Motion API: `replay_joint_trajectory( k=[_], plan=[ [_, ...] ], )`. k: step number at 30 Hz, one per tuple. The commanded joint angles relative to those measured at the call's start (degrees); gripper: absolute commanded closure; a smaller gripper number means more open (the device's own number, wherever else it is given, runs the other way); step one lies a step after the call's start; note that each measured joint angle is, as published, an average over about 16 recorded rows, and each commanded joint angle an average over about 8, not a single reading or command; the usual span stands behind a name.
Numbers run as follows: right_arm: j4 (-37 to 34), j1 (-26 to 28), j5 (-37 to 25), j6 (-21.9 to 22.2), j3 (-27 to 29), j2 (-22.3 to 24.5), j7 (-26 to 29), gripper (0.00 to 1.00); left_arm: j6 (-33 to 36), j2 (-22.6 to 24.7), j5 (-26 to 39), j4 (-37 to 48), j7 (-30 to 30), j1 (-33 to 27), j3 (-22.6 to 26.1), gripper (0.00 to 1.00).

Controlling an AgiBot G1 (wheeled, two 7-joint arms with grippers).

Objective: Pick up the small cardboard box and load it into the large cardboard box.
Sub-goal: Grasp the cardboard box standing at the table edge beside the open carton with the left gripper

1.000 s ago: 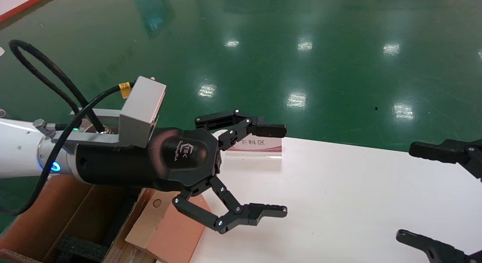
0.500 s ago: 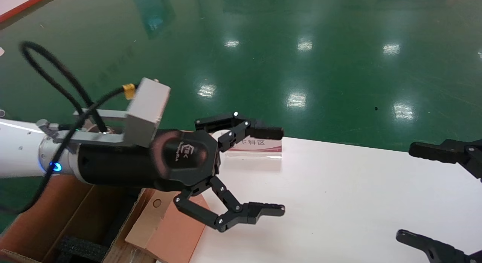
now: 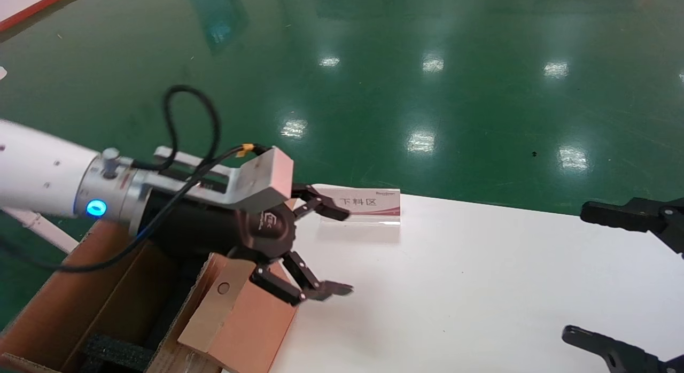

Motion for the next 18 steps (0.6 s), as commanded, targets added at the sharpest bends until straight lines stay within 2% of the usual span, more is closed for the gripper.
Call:
replay_joint_trajectory(
  k=[1,6,18],
  plan=[
    [0.0,0.0,0.0,0.0,0.0,0.0,0.0,0.00,1.7,0.7,5.6,-0.2,-3.4,-4.2,2.5,0.00],
    [0.0,0.0,0.0,0.0,0.0,0.0,0.0,0.00,2.9,2.5,11.9,-0.1,-10.7,-11.6,9.9,0.00],
    [0.0,0.0,0.1,0.0,-0.1,0.0,0.0,0.00,3.1,2.9,15.9,-0.1,-23.0,-22.9,26.4,0.00]
  ],
)
